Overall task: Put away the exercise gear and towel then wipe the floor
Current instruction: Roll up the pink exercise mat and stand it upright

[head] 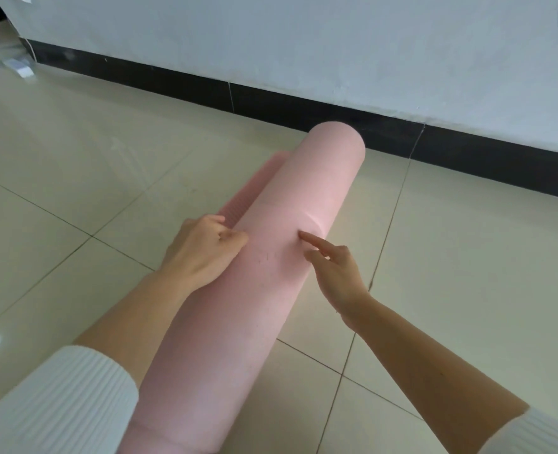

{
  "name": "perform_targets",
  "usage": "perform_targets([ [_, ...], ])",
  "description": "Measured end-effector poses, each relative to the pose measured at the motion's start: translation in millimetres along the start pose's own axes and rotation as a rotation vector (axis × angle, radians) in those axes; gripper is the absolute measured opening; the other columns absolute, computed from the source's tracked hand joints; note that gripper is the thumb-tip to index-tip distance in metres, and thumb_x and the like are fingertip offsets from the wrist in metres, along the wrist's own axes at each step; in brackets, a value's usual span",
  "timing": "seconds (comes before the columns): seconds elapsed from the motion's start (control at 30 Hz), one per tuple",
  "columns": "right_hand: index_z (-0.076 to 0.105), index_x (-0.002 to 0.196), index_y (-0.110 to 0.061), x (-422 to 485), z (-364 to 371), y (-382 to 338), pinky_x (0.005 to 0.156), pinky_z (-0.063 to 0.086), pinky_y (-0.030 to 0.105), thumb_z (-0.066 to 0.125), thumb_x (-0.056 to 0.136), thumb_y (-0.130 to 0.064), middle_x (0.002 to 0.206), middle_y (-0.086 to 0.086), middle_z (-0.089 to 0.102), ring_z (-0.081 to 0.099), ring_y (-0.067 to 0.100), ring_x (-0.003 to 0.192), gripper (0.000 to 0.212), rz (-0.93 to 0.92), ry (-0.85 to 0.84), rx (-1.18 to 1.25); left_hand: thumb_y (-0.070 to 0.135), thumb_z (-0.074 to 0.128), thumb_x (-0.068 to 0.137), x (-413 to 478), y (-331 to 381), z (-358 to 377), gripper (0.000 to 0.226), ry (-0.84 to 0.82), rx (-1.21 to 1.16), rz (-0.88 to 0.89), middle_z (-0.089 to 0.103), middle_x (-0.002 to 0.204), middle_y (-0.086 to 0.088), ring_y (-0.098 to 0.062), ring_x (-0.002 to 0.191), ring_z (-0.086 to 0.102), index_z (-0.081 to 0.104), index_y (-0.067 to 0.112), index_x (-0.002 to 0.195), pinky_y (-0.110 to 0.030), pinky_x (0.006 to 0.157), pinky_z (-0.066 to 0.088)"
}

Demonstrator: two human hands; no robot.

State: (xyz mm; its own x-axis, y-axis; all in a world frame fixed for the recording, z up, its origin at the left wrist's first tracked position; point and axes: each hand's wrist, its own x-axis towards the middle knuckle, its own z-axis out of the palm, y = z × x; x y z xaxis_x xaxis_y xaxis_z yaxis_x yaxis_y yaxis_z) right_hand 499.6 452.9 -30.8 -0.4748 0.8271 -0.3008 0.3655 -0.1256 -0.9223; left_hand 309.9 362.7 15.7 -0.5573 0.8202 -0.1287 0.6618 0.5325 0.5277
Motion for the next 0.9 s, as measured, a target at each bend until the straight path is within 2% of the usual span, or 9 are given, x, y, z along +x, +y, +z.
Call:
perform_targets([
  [0.07,0.064,0.112,-0.047,8,8,-3,0.077,0.04,0.018,0.05,0.094,-0.023,0.113,0.002,0.052,0.052,0.01,0.096,0.033,-0.003,-0.007,0.081,0.067,0.052,0.066,-2,3,-7,0.052,-0.042,0.041,-0.056,0.059,0.127,0.004,-0.019,0.119,0.052,0.076,0.025,0.086,-0.034,0.097,0.045],
  [0.17,0.06,0.115,-0.028,20,25,-10,0.065,0.042,0.021,0.059,0.09,-0.019,0.102,0.003,0.054,0.055,0.018,0.085,0.027,0.037,0.121,0.166,0.079,0.056,0.057,0,-1,-8,0.07,-0.096,0.11,-0.084,0.069,0.096,0.001,-0.02,0.095,0.063,0.075,0.02,0.091,-0.037,0.085,0.053],
  [0.23,0.046,0.125,-0.019,28,36,-13,0.076,0.049,0.031,0.073,0.081,-0.034,0.116,0.005,0.054,0.058,0.023,0.095,0.054,0.155,0.181,0.191,0.077,0.058,0.057,6,-12,-9,0.061,-0.126,0.03,-0.139,0.071,0.083,0.009,-0.014,0.081,0.067,0.074,0.028,0.089,-0.037,0.078,0.056],
  [0.3,0.033,0.137,-0.016,35,44,-12,0.093,0.049,0.044,0.079,0.066,-0.056,0.131,0.003,0.045,0.053,0.026,0.111,0.093,0.305,0.148,0.205,0.07,0.061,0.062,11,-25,-14,0.049,-0.16,-0.117,-0.224,0.072,0.087,0.014,-0.009,0.081,0.068,0.073,0.036,0.095,-0.033,0.08,0.055],
  [0.4,0.037,0.137,-0.015,42,55,-8,0.093,0.047,0.05,0.074,0.05,-0.077,0.131,-0.004,0.049,0.051,0.021,0.117,0.114,0.446,-0.034,0.272,0.062,0.064,0.072,13,-41,-19,0.034,-0.222,-0.253,-0.247,0.073,0.089,0.018,-0.003,0.08,0.069,0.072,0.041,0.098,-0.025,0.078,0.052],
  [0.53,0.052,0.127,-0.024,48,66,-1,0.088,0.053,0.047,0.077,0.039,-0.079,0.126,-0.009,0.059,0.058,0.018,0.113,0.107,0.457,-0.122,0.445,0.064,0.068,0.068,17,-51,-18,0.041,-0.227,-0.317,-0.246,0.071,0.093,0.023,0.0,0.084,0.069,0.069,0.046,0.105,-0.028,0.088,0.052],
  [0.67,0.053,0.125,-0.022,43,62,6,0.085,0.053,0.044,0.077,0.048,-0.073,0.122,-0.002,0.061,0.059,0.021,0.11,0.096,0.463,-0.045,0.518,0.071,0.072,0.057,14,-57,-15,0.055,-0.232,-0.335,-0.261,0.07,0.101,0.015,-0.006,0.086,0.07,0.064,0.046,0.106,-0.034,0.088,0.053],
  [0.77,0.05,0.132,-0.016,33,37,17,0.086,0.051,0.044,0.06,0.068,-0.075,0.123,0.006,0.059,0.058,0.025,0.109,0.087,0.509,0.026,0.535,0.069,0.074,0.054,2,-53,-7,0.061,-0.365,-0.386,-0.234,0.074,0.095,0.009,-0.008,0.082,0.072,0.059,0.047,0.108,-0.032,0.082,0.052],
  [0.9,0.043,0.137,-0.007,22,-14,39,0.085,0.05,0.044,0.046,0.072,-0.081,0.116,0.014,0.061,0.06,0.028,0.104,0.099,0.58,0.092,0.502,0.053,0.072,0.074,-12,-30,16,0.062,-0.449,-0.479,-0.155,0.059,0.114,0.025,0.008,0.089,0.063,0.042,0.058,0.128,-0.014,0.077,0.045],
])
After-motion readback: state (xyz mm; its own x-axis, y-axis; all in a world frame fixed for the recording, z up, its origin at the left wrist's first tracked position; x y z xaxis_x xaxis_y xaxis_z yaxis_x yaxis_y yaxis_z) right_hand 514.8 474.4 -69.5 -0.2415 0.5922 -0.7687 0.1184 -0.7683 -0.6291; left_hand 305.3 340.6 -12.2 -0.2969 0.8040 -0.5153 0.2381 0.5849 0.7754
